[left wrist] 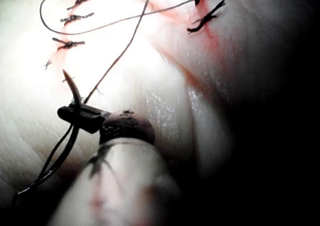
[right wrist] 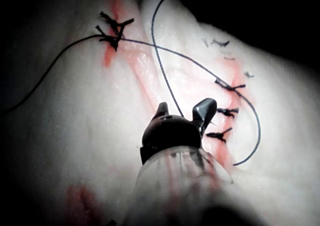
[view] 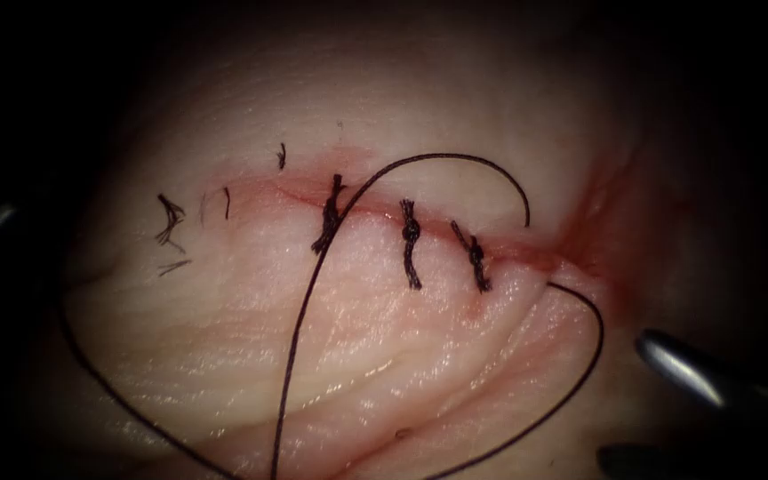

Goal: Wound Closure

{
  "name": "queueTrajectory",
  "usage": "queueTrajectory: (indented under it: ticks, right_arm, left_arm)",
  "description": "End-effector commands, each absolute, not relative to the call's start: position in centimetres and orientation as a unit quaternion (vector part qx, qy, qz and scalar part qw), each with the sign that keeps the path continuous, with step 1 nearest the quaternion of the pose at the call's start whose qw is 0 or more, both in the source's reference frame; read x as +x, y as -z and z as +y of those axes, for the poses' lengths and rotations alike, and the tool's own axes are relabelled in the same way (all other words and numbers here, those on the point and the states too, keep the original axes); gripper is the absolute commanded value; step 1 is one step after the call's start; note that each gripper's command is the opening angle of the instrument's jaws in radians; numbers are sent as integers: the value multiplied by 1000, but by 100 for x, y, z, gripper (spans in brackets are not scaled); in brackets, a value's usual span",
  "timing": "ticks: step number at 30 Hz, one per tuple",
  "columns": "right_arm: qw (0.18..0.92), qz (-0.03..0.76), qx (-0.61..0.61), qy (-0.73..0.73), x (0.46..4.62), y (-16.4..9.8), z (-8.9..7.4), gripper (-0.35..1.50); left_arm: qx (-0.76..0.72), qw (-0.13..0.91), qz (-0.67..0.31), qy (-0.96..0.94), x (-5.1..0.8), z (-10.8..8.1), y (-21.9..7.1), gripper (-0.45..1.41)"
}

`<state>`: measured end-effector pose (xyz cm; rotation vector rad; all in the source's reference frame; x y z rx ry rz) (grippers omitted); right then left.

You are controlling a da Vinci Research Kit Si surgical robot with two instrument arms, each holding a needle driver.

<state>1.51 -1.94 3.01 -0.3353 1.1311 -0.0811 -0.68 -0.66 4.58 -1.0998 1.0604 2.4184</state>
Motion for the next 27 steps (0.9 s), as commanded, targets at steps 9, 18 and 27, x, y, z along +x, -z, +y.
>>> queueTrajectory:
  ticks: [9,18,27]
  right_arm:
    - [843,506,-176,48,170,-398,-183,135]
    - [839,509,-184,63,162,-387,-180,-31]
    - [823,530,-193,72,172,-339,-207,-35]
  left_arm:
    - [-369,147,376,-837,-59,-64,-469,-45]
    - [-368,147,377,-837,-61,-66,-470,-45]
    - [-379,140,379,-833,-95,-73,-469,-45]
